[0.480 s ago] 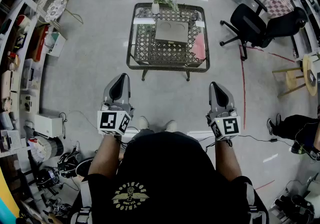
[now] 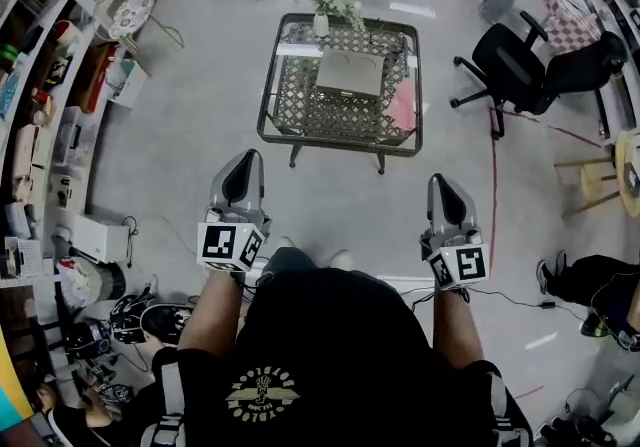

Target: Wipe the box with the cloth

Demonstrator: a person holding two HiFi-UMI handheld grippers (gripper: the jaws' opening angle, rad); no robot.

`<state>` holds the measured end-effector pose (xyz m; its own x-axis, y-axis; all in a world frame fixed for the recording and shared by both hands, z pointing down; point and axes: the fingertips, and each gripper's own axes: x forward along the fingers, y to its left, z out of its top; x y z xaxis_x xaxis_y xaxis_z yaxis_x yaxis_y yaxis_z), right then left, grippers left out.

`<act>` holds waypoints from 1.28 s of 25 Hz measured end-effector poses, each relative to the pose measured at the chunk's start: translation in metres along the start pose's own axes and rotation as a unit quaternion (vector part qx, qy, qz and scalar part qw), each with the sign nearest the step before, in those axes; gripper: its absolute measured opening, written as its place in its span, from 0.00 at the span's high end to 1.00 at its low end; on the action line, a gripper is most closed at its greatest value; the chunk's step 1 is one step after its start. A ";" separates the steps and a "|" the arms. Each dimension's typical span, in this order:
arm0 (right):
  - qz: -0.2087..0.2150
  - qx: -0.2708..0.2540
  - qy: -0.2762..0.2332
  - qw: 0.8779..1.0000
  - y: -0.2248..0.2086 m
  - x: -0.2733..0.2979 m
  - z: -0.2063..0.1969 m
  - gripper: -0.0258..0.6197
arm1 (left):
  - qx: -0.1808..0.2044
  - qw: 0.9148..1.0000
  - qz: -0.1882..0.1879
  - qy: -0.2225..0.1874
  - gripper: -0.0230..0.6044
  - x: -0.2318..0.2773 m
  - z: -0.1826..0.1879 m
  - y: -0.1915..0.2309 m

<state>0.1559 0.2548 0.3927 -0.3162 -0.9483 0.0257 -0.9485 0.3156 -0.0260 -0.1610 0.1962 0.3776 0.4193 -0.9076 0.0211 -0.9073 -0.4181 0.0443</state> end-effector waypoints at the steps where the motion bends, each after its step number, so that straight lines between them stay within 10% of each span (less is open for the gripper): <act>1: -0.003 -0.003 0.002 1.000 -0.004 -0.002 -0.002 0.95 | 0.005 1.000 0.003 0.003 0.96 -0.002 -0.001 -0.002; 32: -0.033 0.015 0.030 0.999 -0.023 0.074 -0.021 0.95 | 0.021 0.999 -0.029 0.023 0.96 0.076 -0.006 0.046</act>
<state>0.1543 0.1776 0.4162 -0.2553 -0.9628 0.0885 -0.9664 0.2514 -0.0531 -0.1705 0.1080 0.3869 0.4717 -0.8792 0.0664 -0.8813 -0.4725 0.0045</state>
